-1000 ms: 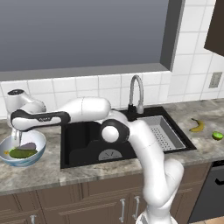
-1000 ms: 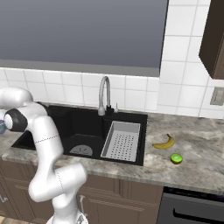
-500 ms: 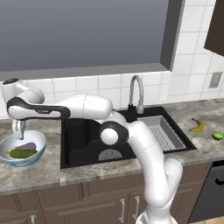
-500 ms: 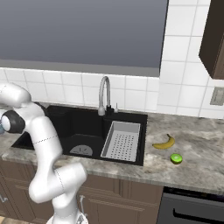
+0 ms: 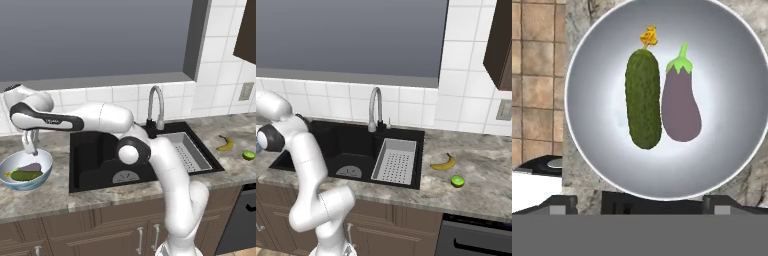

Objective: There is a mixed pile of frozen fruits and vegetables on the counter. Locate all the frozen vegetables and place the items in a bowl on the counter. Take all the frozen fruits and defrost them in a running sink.

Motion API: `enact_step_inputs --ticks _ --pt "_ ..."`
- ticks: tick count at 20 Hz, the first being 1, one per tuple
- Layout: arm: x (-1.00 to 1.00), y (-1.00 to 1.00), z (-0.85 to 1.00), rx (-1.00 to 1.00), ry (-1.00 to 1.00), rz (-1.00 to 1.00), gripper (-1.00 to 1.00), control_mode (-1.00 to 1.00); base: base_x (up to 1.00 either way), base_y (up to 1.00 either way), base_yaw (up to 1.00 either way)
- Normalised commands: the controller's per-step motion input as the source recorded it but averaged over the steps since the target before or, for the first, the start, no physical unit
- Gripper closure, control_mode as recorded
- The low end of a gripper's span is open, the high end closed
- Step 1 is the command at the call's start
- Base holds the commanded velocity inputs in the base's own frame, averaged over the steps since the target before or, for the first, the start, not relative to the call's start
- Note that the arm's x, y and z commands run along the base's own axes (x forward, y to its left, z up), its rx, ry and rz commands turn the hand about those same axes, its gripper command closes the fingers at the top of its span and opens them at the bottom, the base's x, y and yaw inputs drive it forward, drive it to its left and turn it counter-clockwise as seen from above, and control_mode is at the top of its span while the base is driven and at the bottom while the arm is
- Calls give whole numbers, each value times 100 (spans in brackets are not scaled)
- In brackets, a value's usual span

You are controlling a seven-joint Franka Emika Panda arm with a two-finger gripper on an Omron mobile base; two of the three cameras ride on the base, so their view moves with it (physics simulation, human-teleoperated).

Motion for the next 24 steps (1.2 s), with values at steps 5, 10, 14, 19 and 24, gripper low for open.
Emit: enact_step_inputs --ticks 5,10,14,19,24 --pt "-23 -68 -9 -1 -3 0 -100 -100 0 0 0" --pt "-27 -75 -12 -2 -6 -1 -100 -100 0 0 0" --pt "-30 -78 -6 -2 -7 -1 -100 -100 0 0 0" --pt "-31 -74 4 0 -5 -1 -100 -100 0 0 0" --pt "-26 -74 15 2 -4 -2 -100 -100 0 0 0"
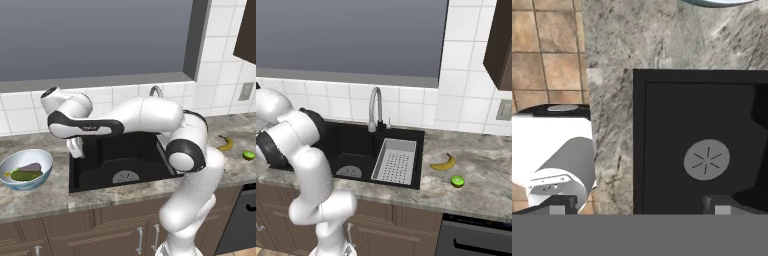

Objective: There is a mixed pile of frozen fruits and vegetables on the counter. Locate all the frozen vegetables and place the items in a bowl on the counter. Take all the frozen fruits and defrost them in a running sink.

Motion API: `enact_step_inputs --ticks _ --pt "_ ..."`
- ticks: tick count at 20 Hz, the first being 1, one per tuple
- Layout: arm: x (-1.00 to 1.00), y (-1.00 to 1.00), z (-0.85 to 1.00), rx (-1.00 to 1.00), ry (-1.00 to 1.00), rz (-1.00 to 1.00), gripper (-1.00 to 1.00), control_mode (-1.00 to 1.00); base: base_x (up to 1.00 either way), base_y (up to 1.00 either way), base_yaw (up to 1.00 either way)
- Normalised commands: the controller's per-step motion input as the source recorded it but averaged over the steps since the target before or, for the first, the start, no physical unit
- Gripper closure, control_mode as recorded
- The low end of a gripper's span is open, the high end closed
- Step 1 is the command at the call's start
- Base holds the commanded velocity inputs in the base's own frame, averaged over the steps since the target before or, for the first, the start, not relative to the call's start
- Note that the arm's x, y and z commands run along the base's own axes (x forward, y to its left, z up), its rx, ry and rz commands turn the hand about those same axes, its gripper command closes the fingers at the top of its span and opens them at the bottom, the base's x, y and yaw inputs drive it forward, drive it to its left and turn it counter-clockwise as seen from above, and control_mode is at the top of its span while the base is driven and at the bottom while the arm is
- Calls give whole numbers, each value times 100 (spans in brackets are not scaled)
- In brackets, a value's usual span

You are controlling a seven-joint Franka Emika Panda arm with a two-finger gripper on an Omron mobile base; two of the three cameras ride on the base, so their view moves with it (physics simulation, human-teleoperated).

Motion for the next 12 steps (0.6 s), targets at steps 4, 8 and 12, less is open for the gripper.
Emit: enact_step_inputs --ticks 4,8,12 --pt "-17 -72 22 5 -2 -3 -100 -100 0 0 0" --pt "-11 -66 20 7 -1 -3 -100 -100 0 0 0" --pt "2 -57 10 10 5 0 -100 -100 0 0 0"
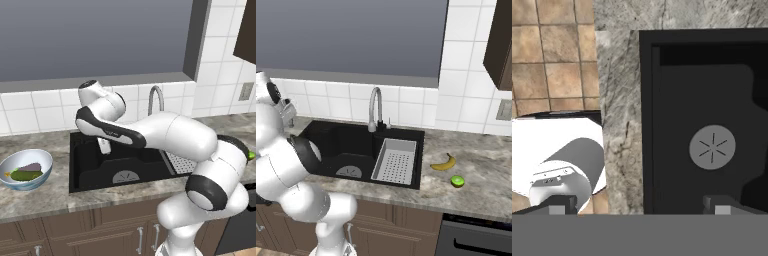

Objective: There is a mixed pile of frozen fruits and vegetables on the counter. Locate all the frozen vegetables and place the items in a bowl on the counter. Take all the frozen fruits and defrost them in a running sink.

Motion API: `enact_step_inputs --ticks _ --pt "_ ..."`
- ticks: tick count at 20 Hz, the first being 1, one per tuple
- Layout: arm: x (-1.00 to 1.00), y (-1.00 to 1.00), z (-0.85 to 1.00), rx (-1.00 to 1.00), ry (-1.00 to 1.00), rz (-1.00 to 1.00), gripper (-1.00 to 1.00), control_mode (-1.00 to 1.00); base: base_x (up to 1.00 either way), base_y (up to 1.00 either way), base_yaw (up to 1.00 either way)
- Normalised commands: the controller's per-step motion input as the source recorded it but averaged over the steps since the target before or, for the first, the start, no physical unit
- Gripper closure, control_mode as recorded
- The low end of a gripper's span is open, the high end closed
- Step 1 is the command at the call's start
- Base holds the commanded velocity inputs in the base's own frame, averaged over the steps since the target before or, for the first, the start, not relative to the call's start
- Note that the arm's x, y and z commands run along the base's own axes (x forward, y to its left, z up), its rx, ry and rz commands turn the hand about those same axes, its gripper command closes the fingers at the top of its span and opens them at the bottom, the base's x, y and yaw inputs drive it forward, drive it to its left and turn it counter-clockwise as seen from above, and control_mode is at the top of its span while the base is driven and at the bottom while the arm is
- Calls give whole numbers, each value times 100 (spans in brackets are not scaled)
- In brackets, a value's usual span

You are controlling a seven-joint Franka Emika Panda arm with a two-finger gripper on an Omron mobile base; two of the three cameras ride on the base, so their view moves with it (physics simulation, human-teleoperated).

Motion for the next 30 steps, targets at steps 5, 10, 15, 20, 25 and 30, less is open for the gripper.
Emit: enact_step_inputs --ticks 5,10,15,20,25,30 --pt "2 -55 1 12 4 1 -100 -100 0 0 0" --pt "7 -51 1 12 4 1 -100 -100 0 0 0" --pt "3 -40 3 7 7 -2 -100 -100 0 0 0" --pt "-2 -31 10 1 3 -12 -100 -100 0 0 0" --pt "-10 -31 17 0 6 -20 -100 -100 0 0 0" --pt "-8 -37 13 0 7 -26 -100 -100 0 0 0"
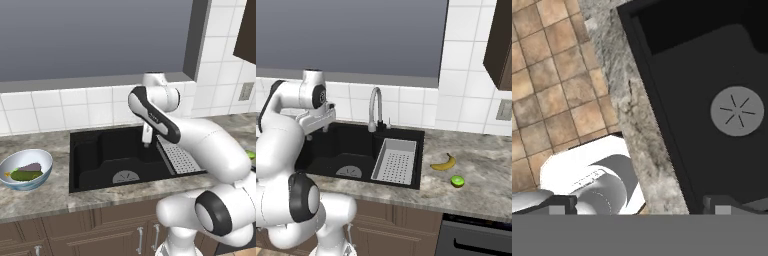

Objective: There is a mixed pile of frozen fruits and vegetables on the counter. Locate all the frozen vegetables and place the items in a bowl on the counter. Take all the frozen fruits and defrost them in a running sink.

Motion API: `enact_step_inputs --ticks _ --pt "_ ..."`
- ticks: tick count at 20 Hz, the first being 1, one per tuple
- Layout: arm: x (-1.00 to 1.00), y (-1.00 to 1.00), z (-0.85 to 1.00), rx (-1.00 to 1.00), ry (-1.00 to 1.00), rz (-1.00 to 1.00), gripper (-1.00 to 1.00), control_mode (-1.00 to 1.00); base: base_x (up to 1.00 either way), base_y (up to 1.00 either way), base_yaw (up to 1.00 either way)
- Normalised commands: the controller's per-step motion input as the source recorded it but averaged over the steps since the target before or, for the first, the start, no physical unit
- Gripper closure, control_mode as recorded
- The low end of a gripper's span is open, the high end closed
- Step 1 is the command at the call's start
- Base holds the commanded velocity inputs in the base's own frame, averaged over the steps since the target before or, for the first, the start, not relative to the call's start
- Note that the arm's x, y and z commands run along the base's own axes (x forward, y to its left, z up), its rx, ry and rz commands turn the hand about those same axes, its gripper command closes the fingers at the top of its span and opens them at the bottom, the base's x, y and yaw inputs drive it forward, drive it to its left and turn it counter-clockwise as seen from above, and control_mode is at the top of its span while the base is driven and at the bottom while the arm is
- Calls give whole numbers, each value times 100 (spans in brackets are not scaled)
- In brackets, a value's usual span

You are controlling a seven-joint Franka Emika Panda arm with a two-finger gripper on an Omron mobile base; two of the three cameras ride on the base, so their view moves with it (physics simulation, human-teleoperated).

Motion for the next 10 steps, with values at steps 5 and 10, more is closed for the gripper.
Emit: enact_step_inputs --ticks 5,10 --pt "-13 -38 3 0 5 -29 -100 -100 0 0 0" --pt "-11 -28 0 -4 0 -29 -100 -100 0 0 0"
